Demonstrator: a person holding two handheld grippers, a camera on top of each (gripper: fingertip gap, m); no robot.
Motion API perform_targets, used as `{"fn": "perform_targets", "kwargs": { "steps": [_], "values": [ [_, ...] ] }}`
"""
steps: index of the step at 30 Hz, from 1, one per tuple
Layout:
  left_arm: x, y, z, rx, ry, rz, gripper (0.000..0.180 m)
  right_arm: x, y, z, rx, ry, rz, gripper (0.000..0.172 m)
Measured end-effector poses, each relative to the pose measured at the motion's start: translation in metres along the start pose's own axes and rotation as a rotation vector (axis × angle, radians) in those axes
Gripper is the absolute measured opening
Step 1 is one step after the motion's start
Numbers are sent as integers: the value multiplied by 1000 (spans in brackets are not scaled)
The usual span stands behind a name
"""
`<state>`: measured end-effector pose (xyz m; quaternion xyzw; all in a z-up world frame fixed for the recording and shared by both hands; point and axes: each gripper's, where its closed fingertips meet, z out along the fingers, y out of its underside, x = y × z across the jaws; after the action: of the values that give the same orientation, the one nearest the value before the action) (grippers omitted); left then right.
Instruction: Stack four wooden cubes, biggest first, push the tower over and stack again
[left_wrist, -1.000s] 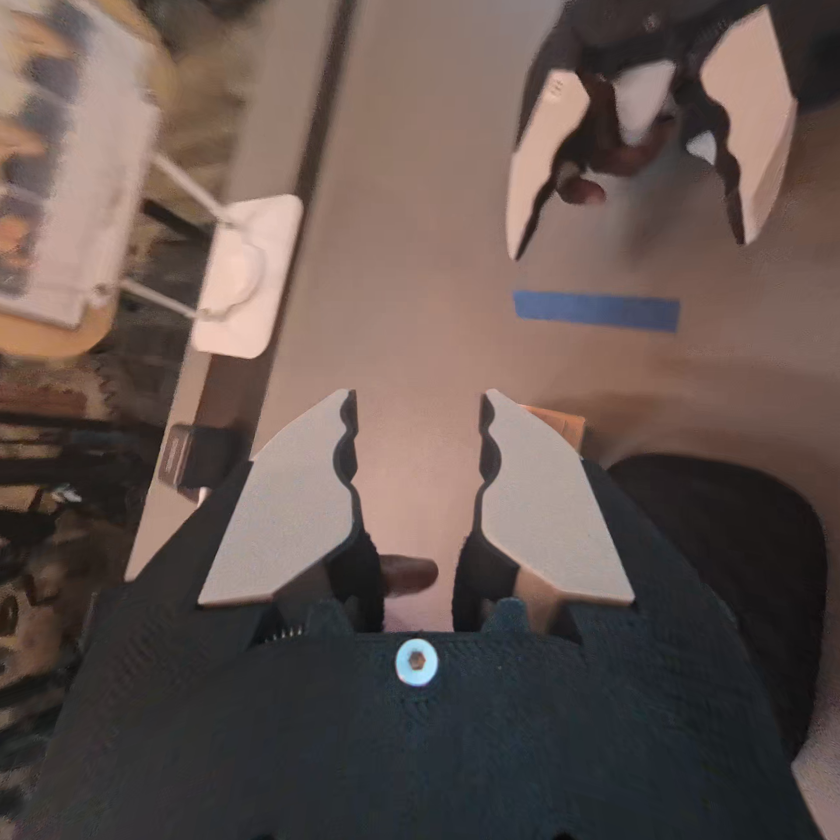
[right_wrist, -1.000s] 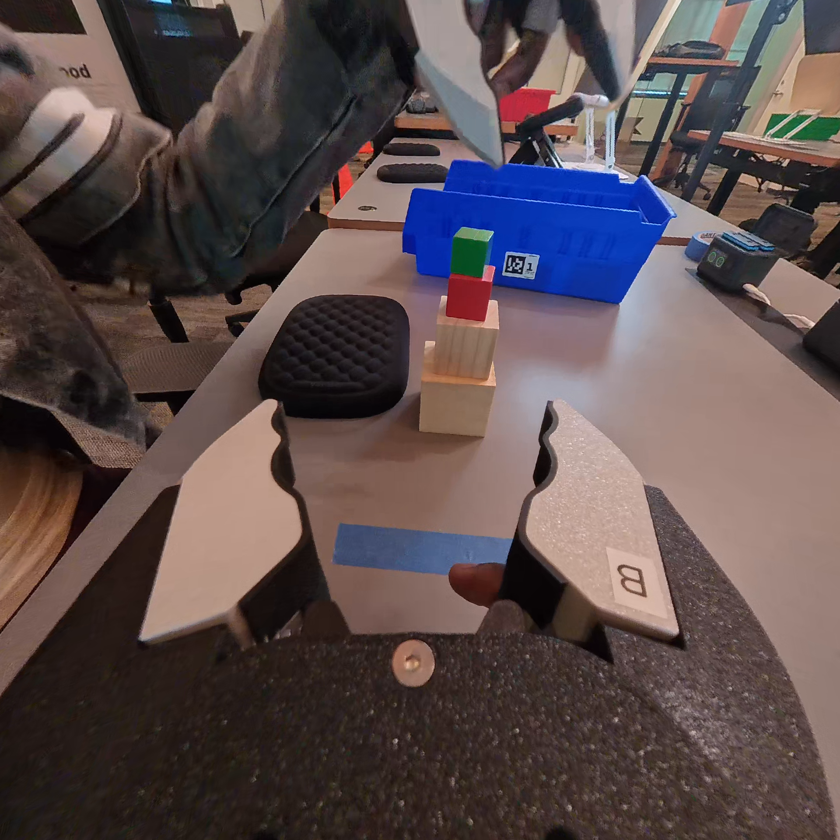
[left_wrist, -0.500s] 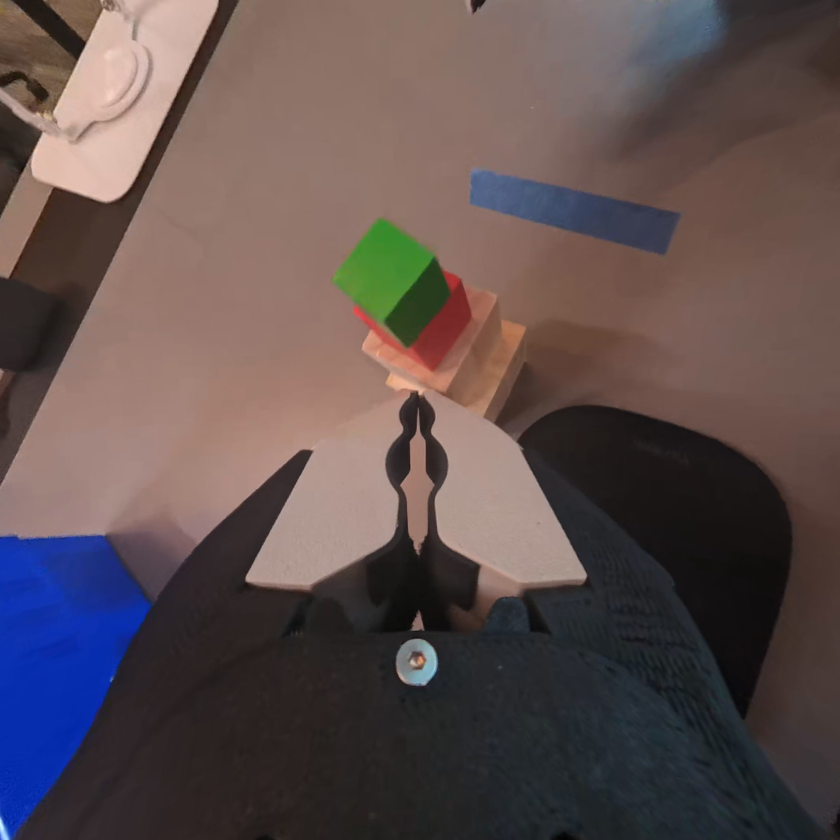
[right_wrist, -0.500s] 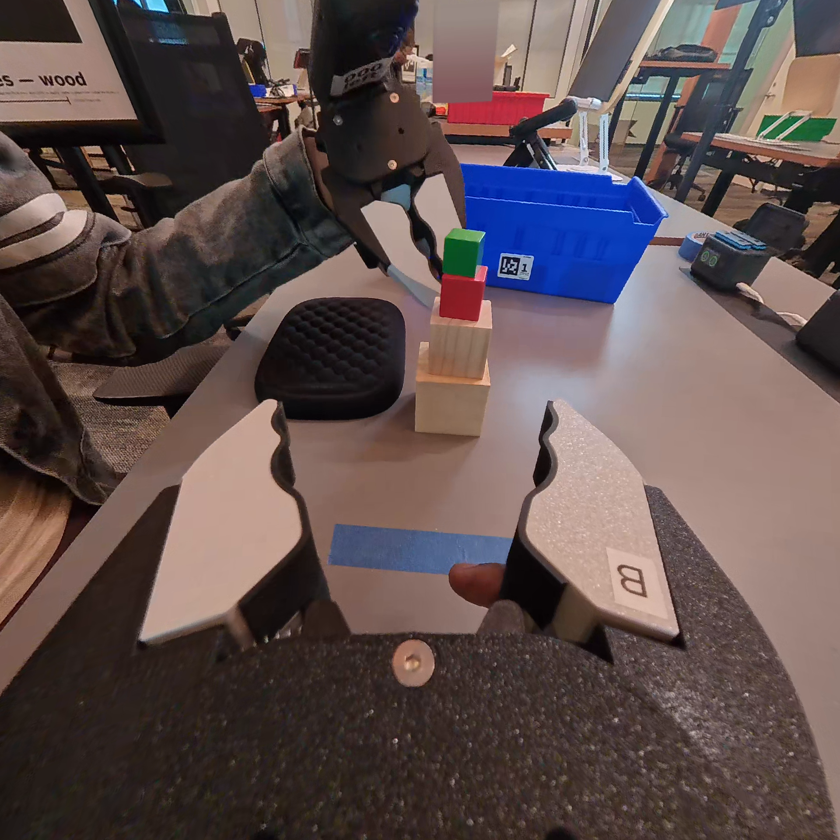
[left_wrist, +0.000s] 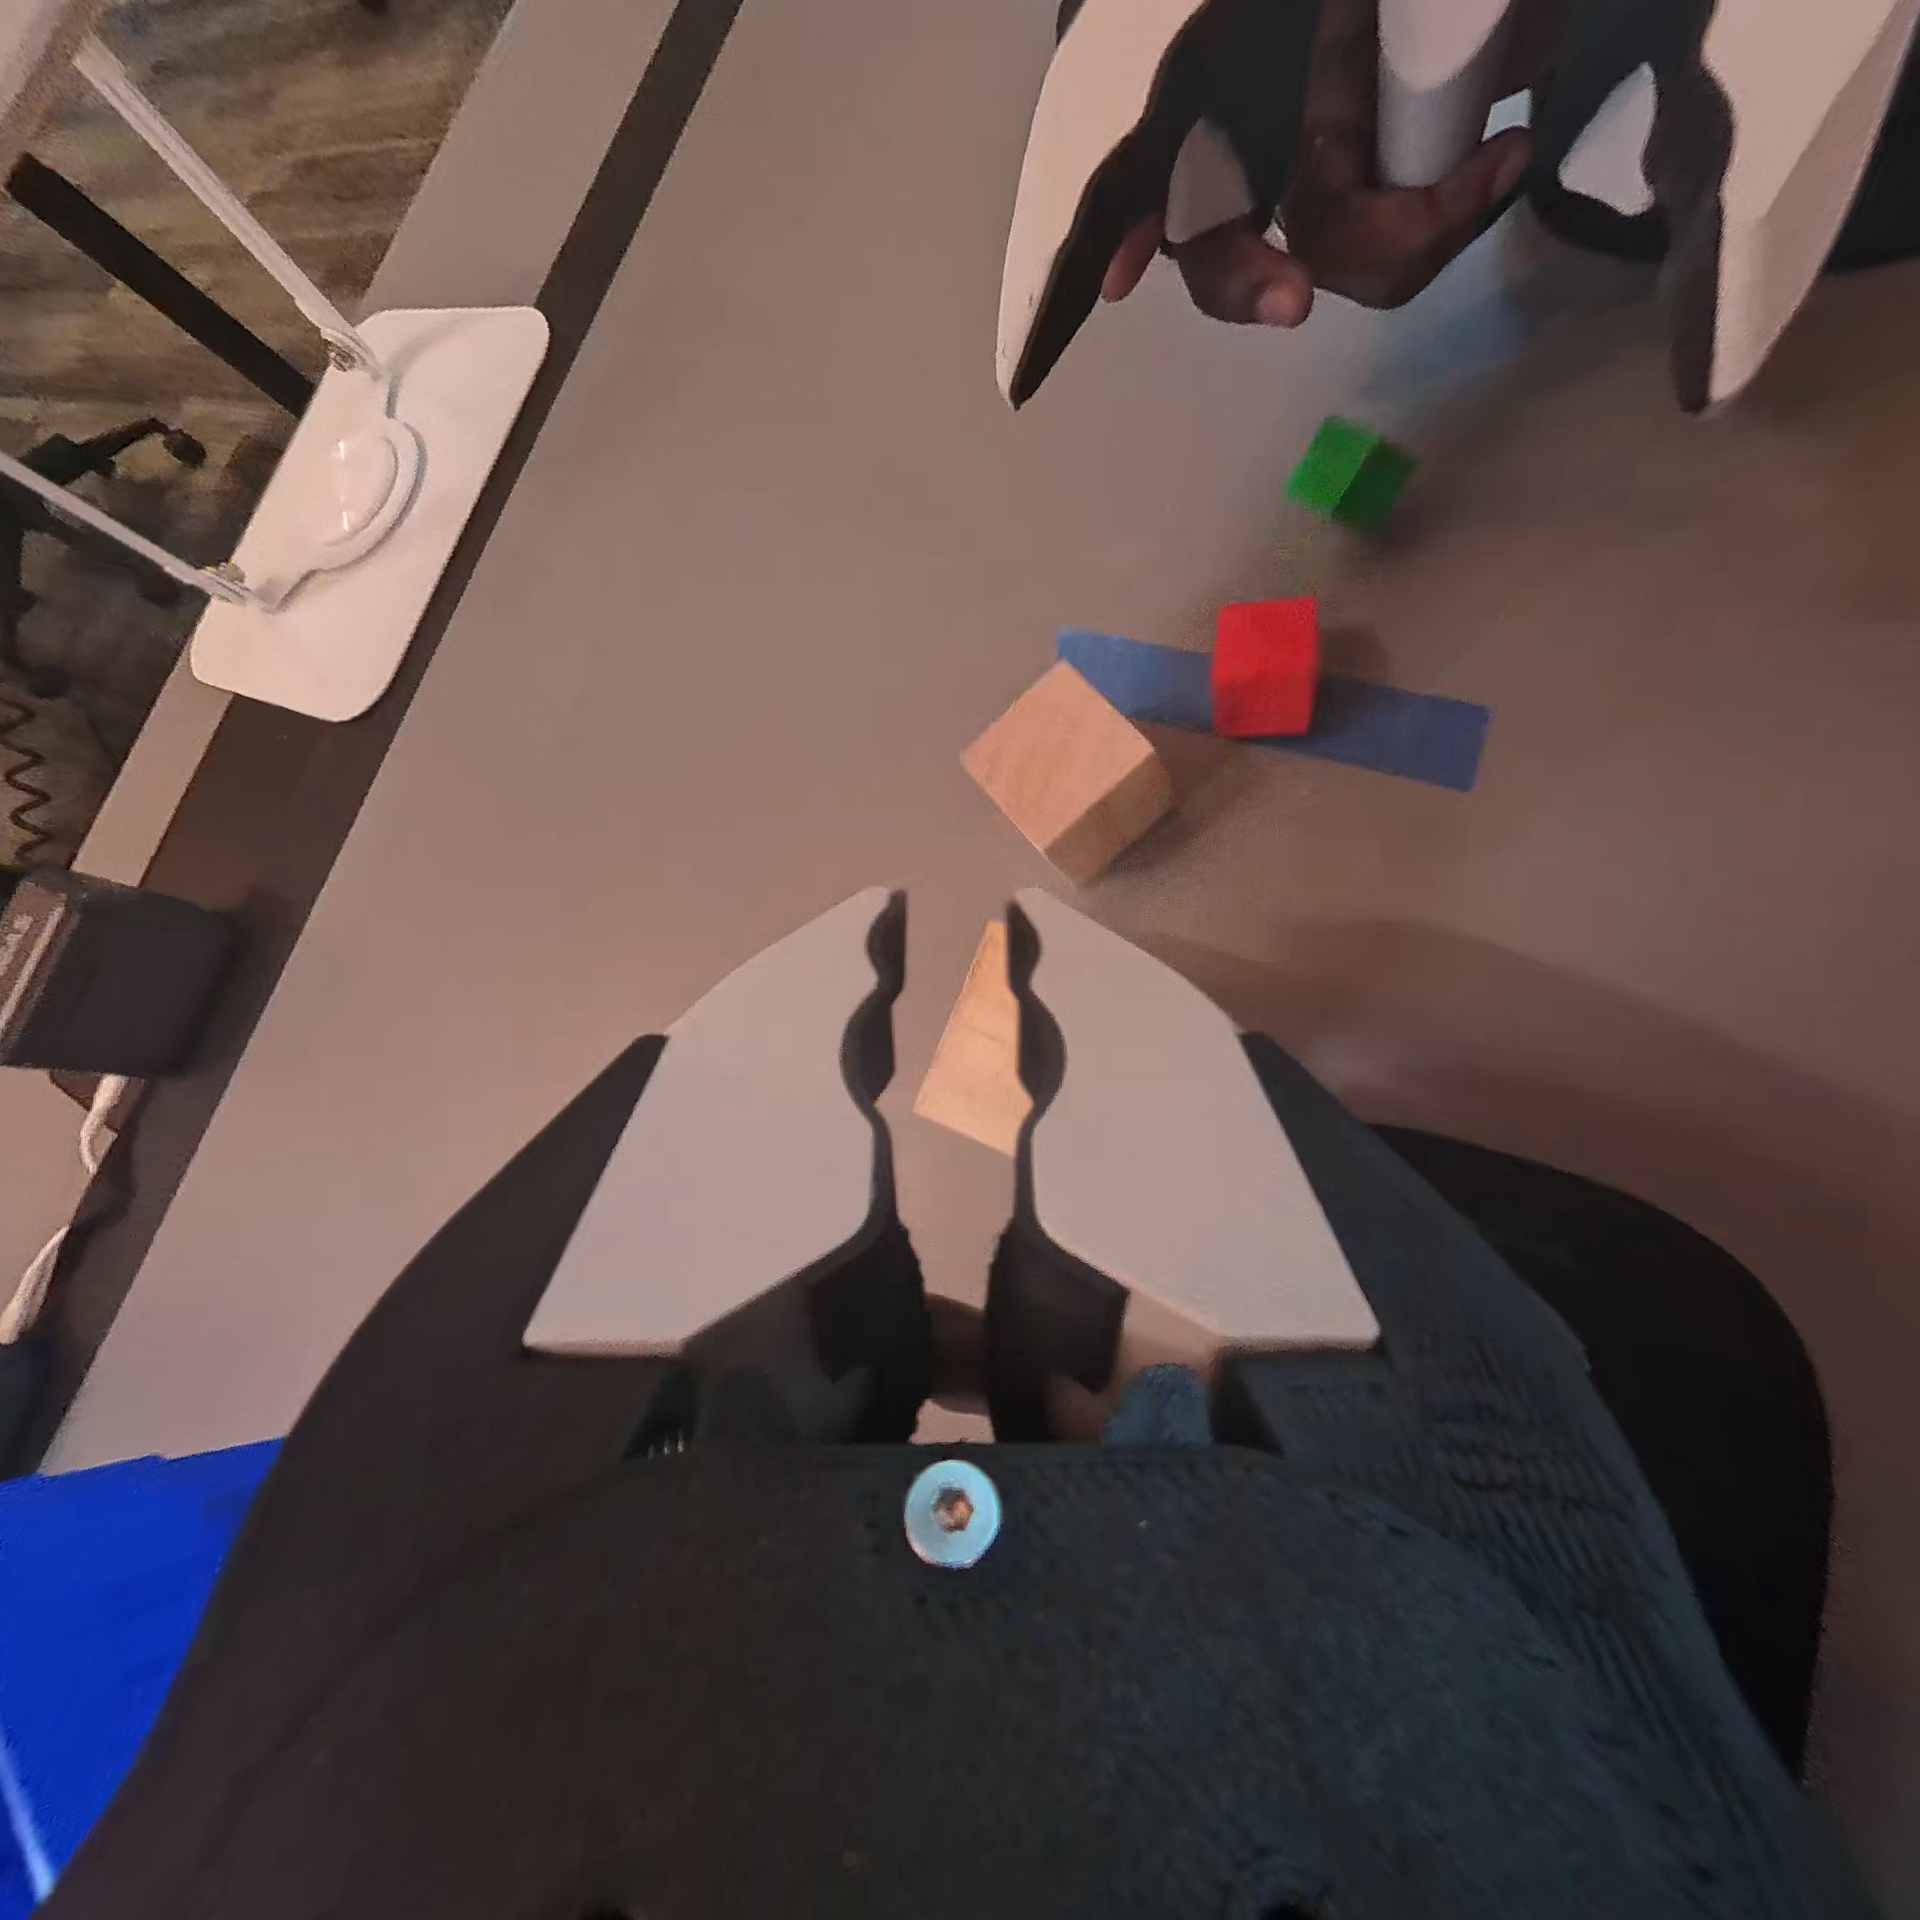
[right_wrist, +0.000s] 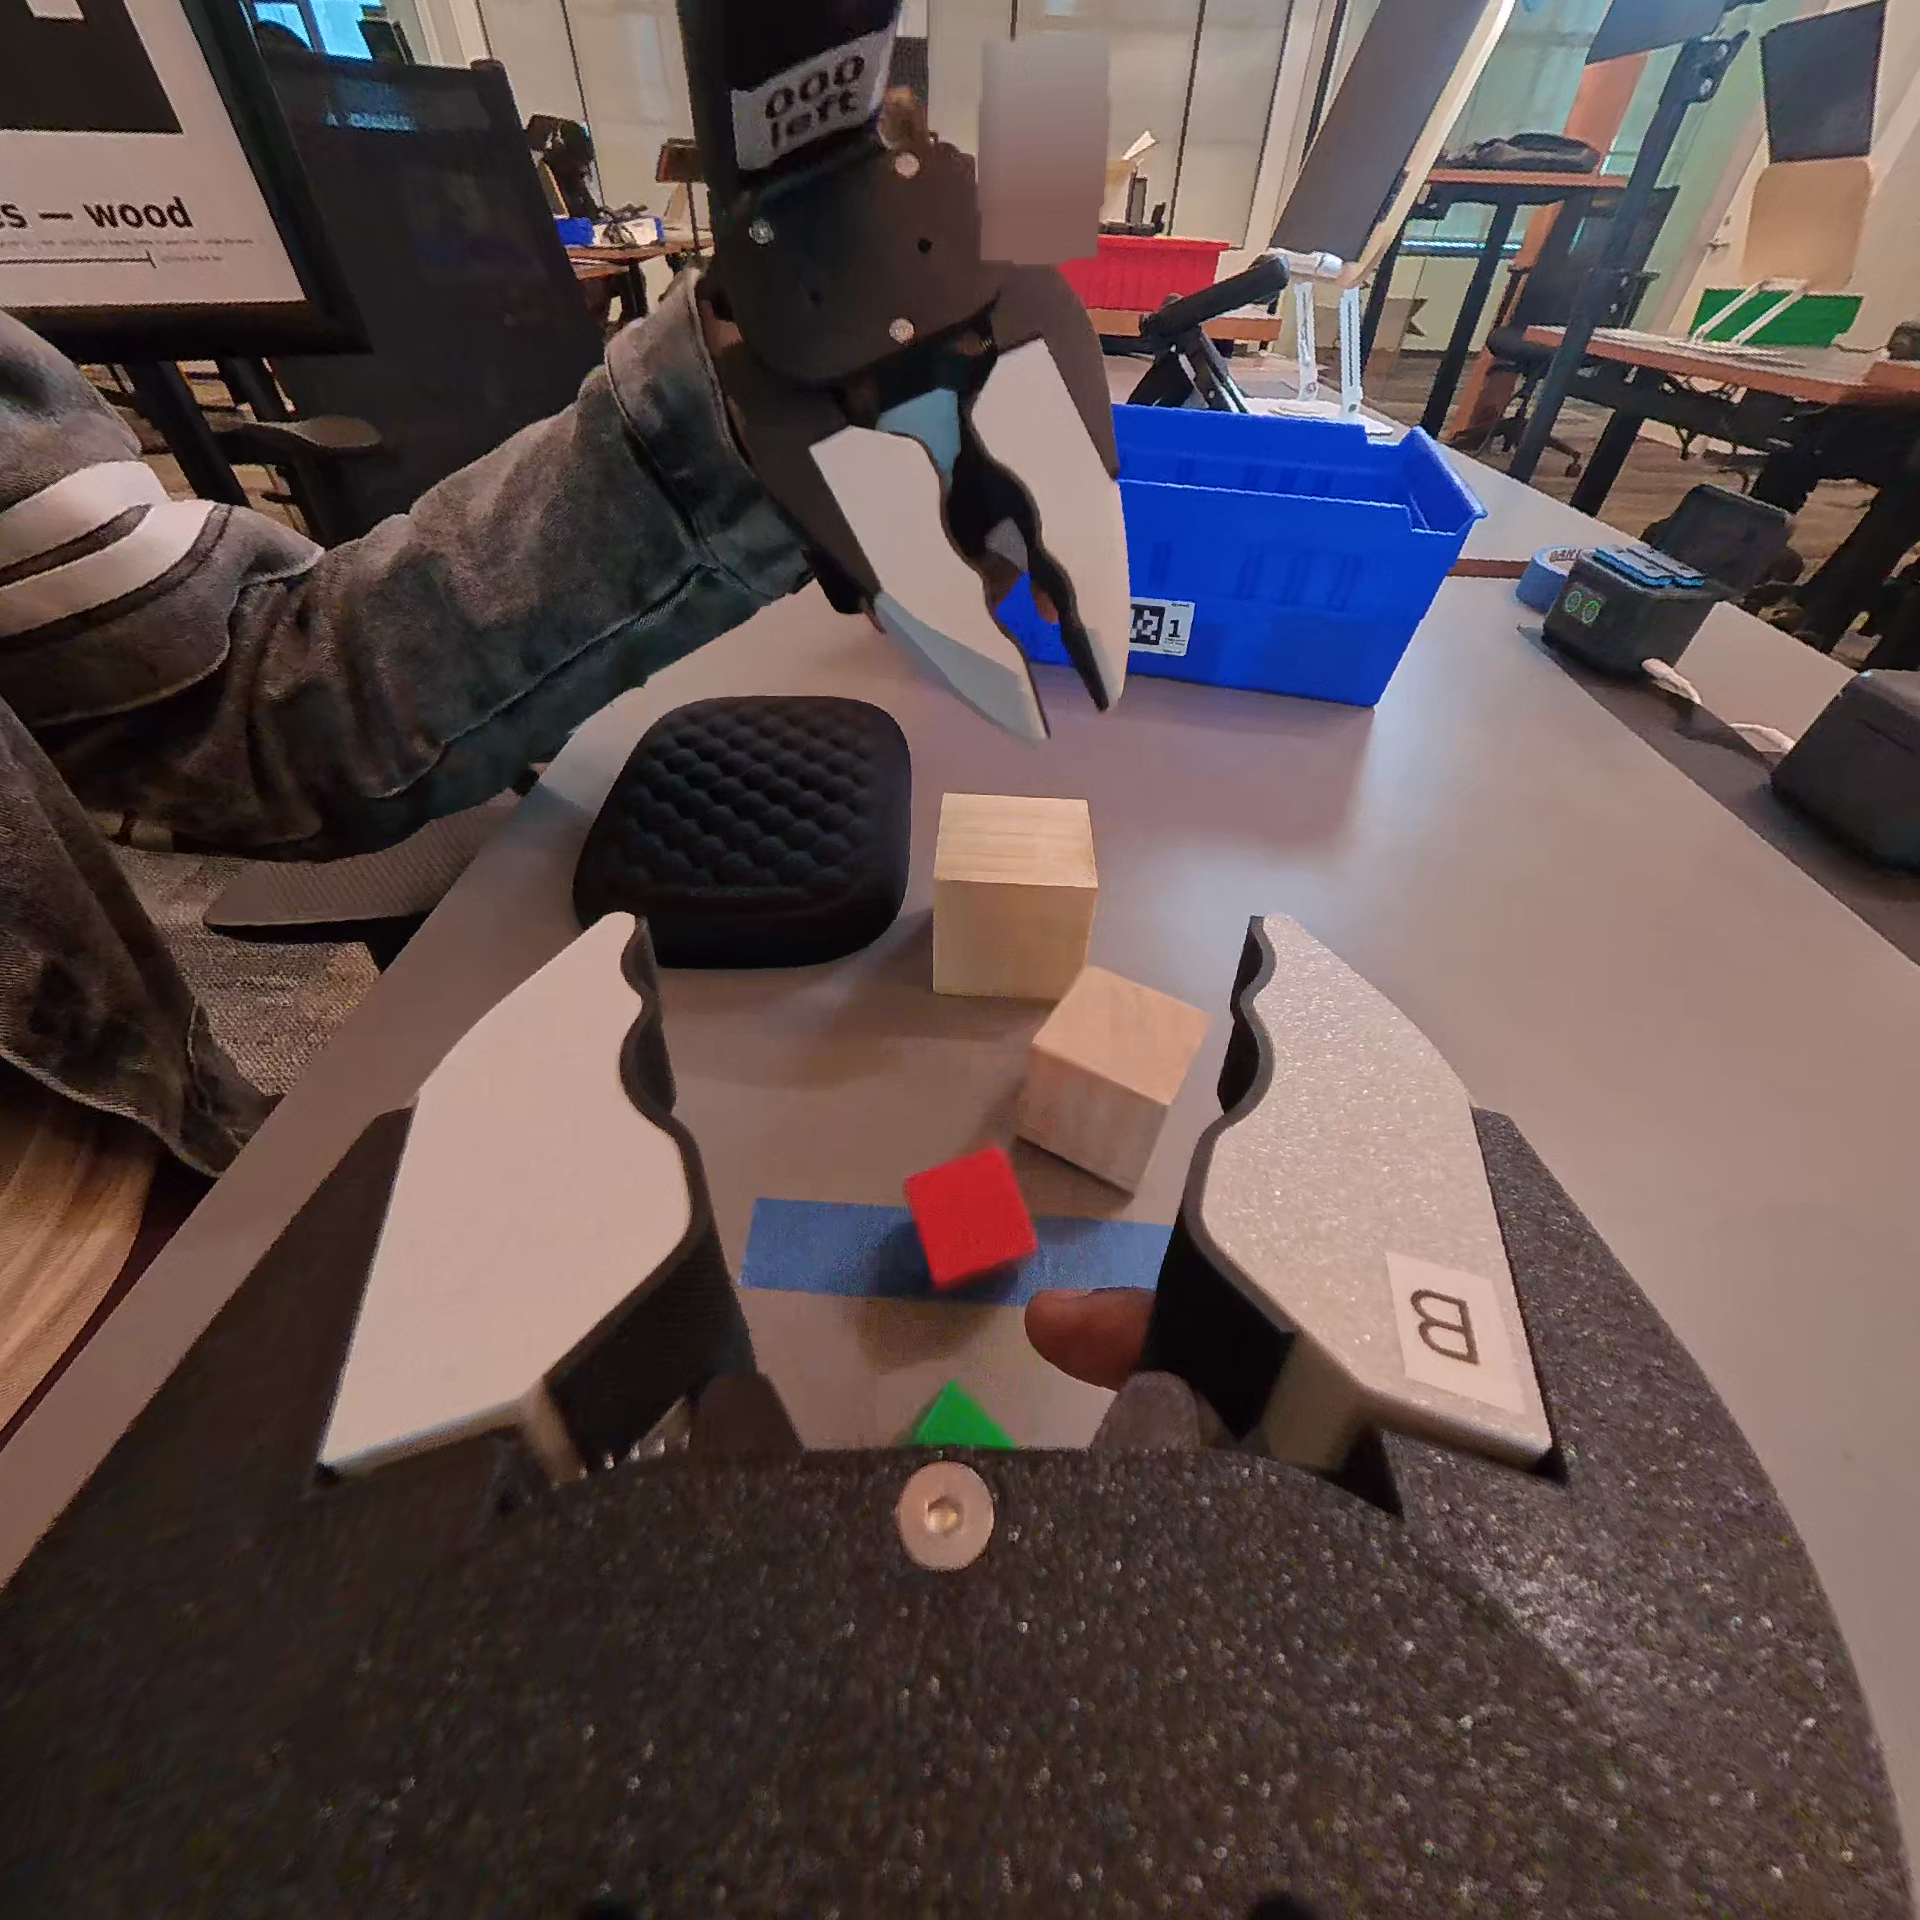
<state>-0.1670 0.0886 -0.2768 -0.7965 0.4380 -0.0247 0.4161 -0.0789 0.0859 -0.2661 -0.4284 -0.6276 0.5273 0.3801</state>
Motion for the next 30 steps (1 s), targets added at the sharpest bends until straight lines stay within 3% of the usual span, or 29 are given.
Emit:
{"fn": "perform_targets", "kwargs": {
  "steps": [3,7,13,21,22,26,30],
  "values": [
    [6,7,-8,-58,50,47,50,-1,1,1,-4,-4,-1,104],
    [20,20,-7,-201,174,95,72,-2,2,2,-8,-16,4,105],
    [18,48,12,-473,260,221,74,-3,2,2,-8,-21,7,105],
    [26,76,29,-637,394,292,70,-2,3,1,-11,-20,5,105],
    [26,79,31,-637,398,299,62,-3,3,1,-11,-21,5,105],
    [21,68,37,-462,360,275,61,-3,3,2,-14,-22,3,105],
    [6,27,26,-92,287,40,61,1,-1,1,4,16,-31,102]
  ]
}}
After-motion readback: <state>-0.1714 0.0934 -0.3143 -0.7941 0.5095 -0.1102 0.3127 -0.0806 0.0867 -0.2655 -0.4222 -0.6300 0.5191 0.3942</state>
